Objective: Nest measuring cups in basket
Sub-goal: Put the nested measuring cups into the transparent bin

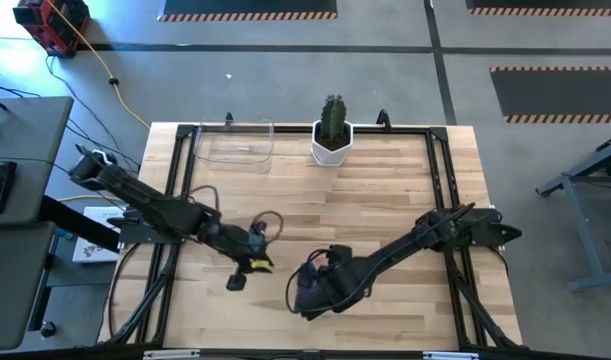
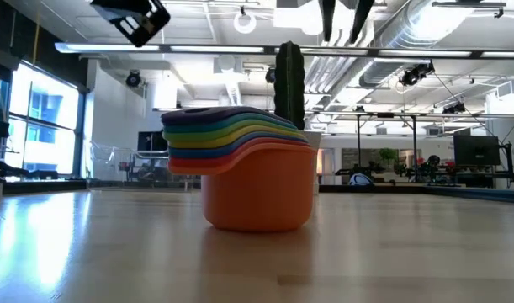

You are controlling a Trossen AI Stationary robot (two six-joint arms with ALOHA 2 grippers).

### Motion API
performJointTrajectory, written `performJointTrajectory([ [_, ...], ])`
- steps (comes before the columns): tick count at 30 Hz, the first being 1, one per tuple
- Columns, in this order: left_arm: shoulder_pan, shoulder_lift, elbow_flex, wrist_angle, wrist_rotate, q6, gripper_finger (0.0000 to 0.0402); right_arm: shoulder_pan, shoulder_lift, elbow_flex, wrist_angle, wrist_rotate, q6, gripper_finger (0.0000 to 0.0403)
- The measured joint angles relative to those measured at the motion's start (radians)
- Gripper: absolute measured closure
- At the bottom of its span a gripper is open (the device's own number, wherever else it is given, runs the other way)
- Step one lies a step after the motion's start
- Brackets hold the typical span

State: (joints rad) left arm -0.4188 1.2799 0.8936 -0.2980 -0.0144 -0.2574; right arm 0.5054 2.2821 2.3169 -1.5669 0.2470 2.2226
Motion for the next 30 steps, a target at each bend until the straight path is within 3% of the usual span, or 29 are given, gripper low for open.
performJointTrajectory([
  [4, 0.029, -0.092, -0.025, -0.044, -0.042, -0.001, 0.0332, -0.021, -0.033, -0.002, -0.005, 0.060, -0.081, 0.0336],
  [12, 0.109, -0.331, -0.238, 0.020, -0.058, -0.080, 0.0332, -0.089, -0.080, 0.005, -0.004, 0.104, -0.266, 0.0336],
  [19, 0.123, -0.542, -0.343, 0.080, -0.203, -0.091, 0.0332, -0.128, -0.092, 0.005, -0.004, 0.115, -0.363, 0.0336],
  [30, 0.124, -0.850, -0.496, 0.149, -0.242, -0.019, 0.0332, -0.142, -0.092, 0.005, -0.004, 0.071, -0.341, 0.0336],
])
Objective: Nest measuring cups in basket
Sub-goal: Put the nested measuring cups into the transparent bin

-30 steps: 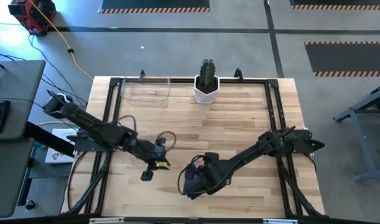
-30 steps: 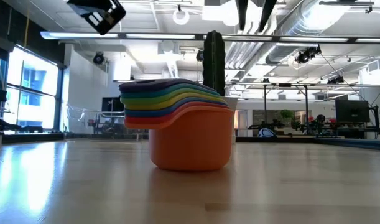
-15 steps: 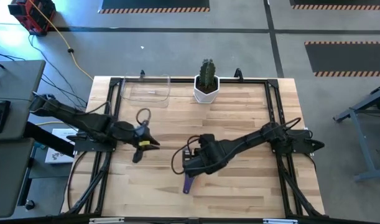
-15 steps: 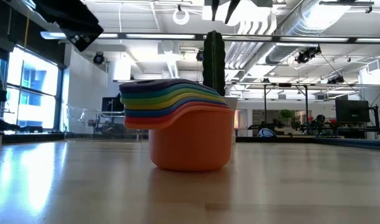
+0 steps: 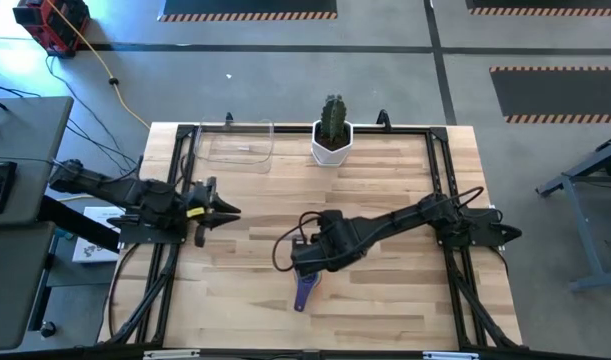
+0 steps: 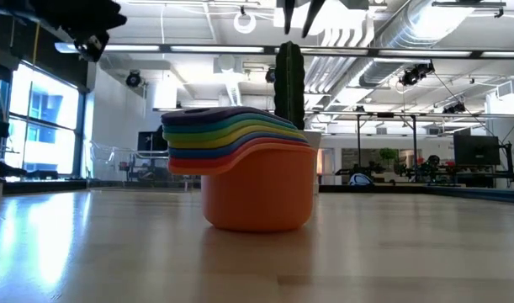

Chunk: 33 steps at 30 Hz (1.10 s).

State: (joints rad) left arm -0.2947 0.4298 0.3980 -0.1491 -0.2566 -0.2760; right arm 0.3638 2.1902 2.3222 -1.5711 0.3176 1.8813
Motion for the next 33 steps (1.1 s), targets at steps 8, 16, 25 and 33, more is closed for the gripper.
performJointTrajectory([
  [8, 0.000, -0.216, -0.142, -0.001, -0.019, -0.036, 0.0332, 0.003, 0.001, 0.000, 0.002, -0.042, 0.007, 0.0336],
  [16, 0.000, -0.372, -0.241, -0.004, -0.018, -0.059, 0.0332, 0.005, 0.001, 0.000, 0.027, -0.087, 0.049, 0.0336],
  [25, 0.000, -0.426, -0.328, 0.061, 0.004, -0.049, 0.0332, 0.010, 0.002, 0.000, 0.084, -0.106, 0.052, 0.0336],
  [33, 0.000, -0.415, -0.384, 0.176, 0.103, 0.048, 0.0332, 0.010, 0.002, 0.000, 0.104, -0.120, 0.052, 0.0336],
])
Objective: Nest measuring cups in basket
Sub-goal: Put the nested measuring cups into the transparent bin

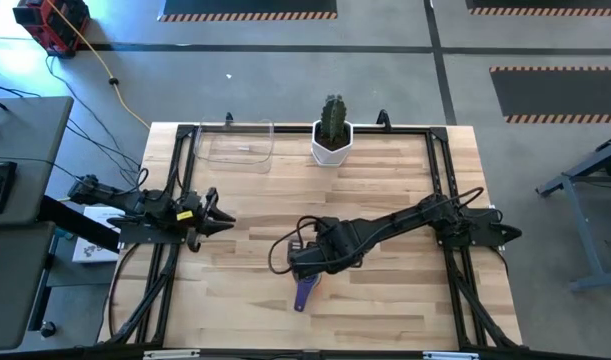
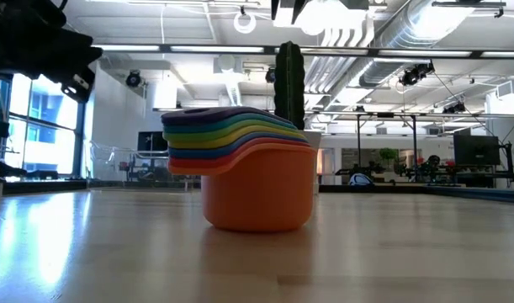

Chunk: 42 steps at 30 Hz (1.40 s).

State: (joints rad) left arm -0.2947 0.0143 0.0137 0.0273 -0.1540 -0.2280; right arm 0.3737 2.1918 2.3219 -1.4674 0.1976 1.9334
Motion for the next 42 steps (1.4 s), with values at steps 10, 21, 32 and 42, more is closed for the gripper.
performJointTrajectory([
  [10, 0.000, 0.050, 0.000, -0.021, 0.142, 0.100, 0.0332, 0.012, 0.000, -0.001, 0.183, -0.008, -0.003, 0.0336],
  [21, 0.000, 0.090, 0.000, -0.022, 0.142, 0.057, 0.0332, 0.063, 0.000, -0.001, 0.340, 0.175, -0.025, 0.0336],
  [32, 0.000, 0.090, 0.000, -0.022, 0.139, 0.057, 0.0332, 0.074, 0.000, -0.001, 0.583, 0.282, -0.205, 0.0336],
  [42, 0.000, 0.090, 0.000, -0.022, 0.139, 0.056, 0.0332, 0.071, 0.000, -0.001, 0.682, 0.278, -0.294, 0.0336],
])
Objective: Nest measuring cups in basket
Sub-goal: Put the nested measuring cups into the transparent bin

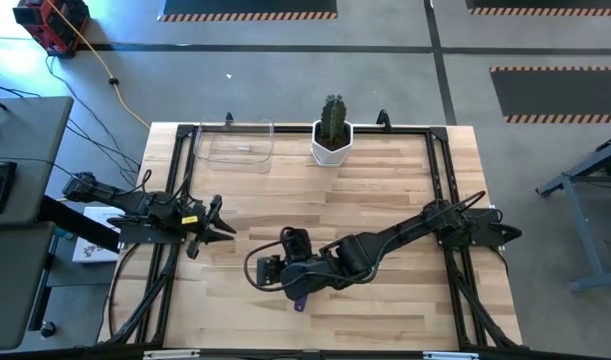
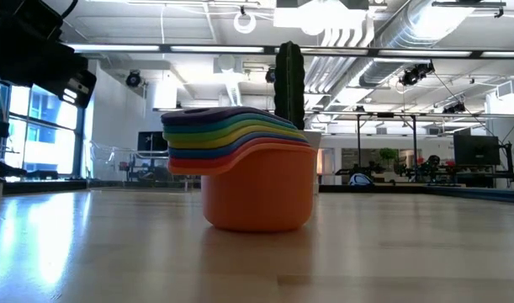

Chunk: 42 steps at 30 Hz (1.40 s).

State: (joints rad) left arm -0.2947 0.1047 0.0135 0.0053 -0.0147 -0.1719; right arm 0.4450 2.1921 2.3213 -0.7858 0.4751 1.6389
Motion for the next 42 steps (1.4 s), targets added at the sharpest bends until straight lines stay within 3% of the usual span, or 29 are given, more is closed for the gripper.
performJointTrajectory([
  [7, 0.000, 0.000, 0.000, 0.000, 0.000, 0.000, 0.0332, 0.000, 0.000, 0.000, -0.070, -0.060, 0.036, 0.0336],
  [17, 0.000, 0.000, 0.000, 0.000, 0.000, 0.000, 0.0332, 0.014, 0.000, 0.000, -0.322, -0.114, 0.243, 0.0336],
  [31, 0.000, 0.000, 0.000, 0.000, 0.000, 0.000, 0.0332, 0.034, 0.038, 0.000, -0.370, -0.222, 0.319, 0.0336],
  [42, 0.000, 0.000, 0.000, 0.000, 0.000, 0.000, 0.0332, 0.054, 0.047, 0.000, -0.471, -0.209, 0.292, 0.0336],
])
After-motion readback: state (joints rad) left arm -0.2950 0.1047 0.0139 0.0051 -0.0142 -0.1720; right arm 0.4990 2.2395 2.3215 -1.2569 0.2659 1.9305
